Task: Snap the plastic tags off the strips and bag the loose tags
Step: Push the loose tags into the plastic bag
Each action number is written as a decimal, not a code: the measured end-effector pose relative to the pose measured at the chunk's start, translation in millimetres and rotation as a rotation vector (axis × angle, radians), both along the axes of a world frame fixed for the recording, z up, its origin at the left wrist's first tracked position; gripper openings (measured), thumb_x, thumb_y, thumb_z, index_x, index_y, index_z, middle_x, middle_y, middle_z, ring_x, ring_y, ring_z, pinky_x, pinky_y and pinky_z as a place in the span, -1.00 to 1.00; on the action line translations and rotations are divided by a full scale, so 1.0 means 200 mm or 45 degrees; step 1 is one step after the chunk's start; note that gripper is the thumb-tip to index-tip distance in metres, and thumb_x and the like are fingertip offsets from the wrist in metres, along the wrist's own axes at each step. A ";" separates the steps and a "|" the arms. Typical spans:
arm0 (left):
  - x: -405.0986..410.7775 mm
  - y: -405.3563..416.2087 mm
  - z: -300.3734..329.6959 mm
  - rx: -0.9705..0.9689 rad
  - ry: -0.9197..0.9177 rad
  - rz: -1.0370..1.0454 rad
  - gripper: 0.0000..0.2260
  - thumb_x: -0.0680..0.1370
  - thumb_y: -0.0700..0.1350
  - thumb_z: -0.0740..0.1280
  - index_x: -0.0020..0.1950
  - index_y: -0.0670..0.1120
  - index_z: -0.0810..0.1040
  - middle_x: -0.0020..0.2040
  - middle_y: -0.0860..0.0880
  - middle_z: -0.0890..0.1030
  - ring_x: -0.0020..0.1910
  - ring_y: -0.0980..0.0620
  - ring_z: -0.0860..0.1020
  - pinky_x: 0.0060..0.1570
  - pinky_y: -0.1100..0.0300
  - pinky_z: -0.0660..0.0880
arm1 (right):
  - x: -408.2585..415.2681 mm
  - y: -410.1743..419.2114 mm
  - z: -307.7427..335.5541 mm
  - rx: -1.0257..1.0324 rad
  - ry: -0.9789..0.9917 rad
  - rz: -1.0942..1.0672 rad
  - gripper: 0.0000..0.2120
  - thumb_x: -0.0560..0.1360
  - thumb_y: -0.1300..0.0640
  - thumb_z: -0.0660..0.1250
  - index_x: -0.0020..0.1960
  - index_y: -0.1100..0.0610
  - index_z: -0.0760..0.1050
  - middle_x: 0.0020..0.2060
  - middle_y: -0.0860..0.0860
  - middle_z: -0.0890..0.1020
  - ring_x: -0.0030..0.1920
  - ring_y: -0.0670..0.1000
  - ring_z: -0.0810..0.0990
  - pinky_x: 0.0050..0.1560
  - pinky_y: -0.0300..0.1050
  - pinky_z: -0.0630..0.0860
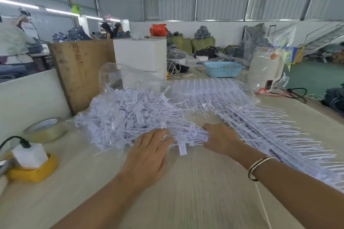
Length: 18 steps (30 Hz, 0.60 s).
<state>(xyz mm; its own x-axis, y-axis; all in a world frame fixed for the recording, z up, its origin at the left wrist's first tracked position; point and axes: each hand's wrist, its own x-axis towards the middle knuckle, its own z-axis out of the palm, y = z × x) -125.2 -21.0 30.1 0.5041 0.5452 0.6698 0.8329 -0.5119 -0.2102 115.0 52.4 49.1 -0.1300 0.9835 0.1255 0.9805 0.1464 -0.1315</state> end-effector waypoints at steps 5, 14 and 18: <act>-0.07 0.01 -0.02 -0.009 0.104 0.175 -0.78 0.34 -0.09 0.35 -0.04 -0.09 0.59 -0.11 -0.03 0.60 -0.16 -0.06 0.55 -0.06 0.10 0.33 | 0.09 -0.03 0.18 0.004 0.048 -0.035 -0.85 0.38 0.07 0.31 -0.06 0.05 0.51 -0.21 -0.01 0.57 -0.20 0.04 0.54 -0.24 -0.14 0.49; -0.03 0.03 -0.03 -0.184 0.242 0.352 -0.70 0.13 -0.11 0.54 -0.16 -0.08 0.67 -0.40 0.00 0.61 -0.35 -0.03 0.57 -0.28 0.13 0.49 | 0.02 -0.10 0.37 0.117 0.055 -0.016 -0.75 0.41 0.02 0.31 0.08 0.00 0.52 0.04 0.01 0.61 0.04 0.09 0.56 0.00 -0.07 0.53; 0.05 0.02 -0.03 -0.235 0.216 0.274 -0.76 0.12 -0.03 0.56 -0.28 -0.03 0.67 -0.46 0.02 0.60 -0.43 0.03 0.57 -0.32 0.21 0.48 | -0.17 -0.06 0.35 0.143 -0.008 0.110 -0.87 0.44 0.03 0.29 -0.05 0.03 0.43 -0.07 0.06 0.55 0.06 0.16 0.56 -0.13 -0.11 0.41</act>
<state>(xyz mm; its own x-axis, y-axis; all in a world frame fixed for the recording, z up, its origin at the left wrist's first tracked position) -115.0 -16.3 24.9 0.4601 0.7558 0.4659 0.8871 -0.3704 -0.2753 81.1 40.4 118.5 -0.2148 0.9485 0.2329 0.9643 0.2438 -0.1034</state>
